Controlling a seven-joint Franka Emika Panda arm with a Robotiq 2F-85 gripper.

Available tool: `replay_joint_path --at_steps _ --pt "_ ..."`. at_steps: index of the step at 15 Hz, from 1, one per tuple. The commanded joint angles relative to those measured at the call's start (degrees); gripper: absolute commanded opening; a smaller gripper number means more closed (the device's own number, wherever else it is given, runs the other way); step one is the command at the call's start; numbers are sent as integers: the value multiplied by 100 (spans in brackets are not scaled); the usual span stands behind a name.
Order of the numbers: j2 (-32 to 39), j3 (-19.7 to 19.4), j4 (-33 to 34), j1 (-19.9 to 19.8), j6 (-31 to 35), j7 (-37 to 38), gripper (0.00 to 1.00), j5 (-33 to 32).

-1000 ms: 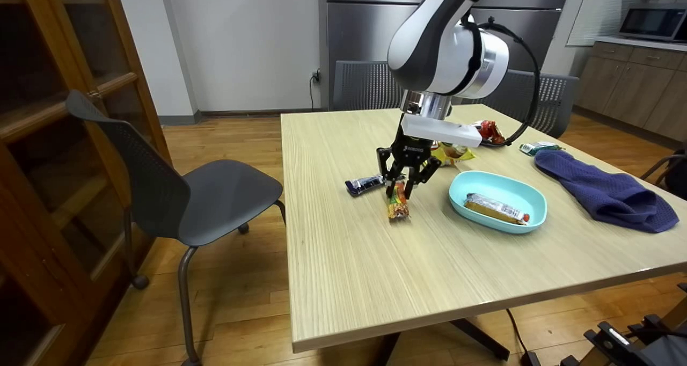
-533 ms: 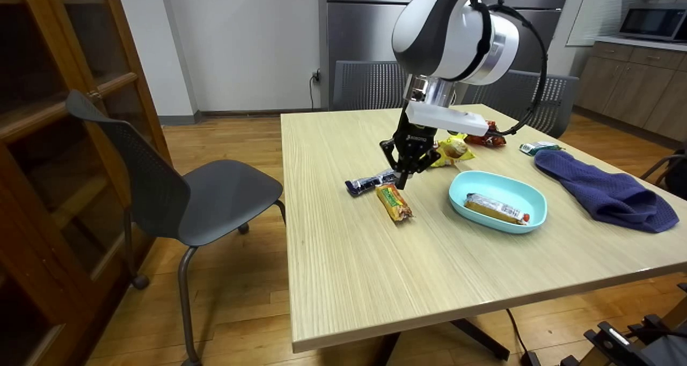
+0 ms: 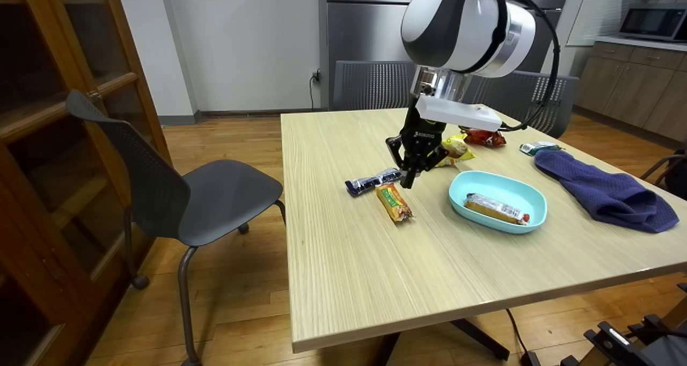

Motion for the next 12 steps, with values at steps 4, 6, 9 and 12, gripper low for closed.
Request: replay_joint_path --at_steps 4,6,9,12 --pt "-189 164 -192 -68 -65 -316 62 -58" --pt "-149 127 -133 -23 -49 -281 77 -123" --pt "-77 24 -46 103 -76 -130 100 -352" --pt "27 -100 62 265 -54 52 100 -667"
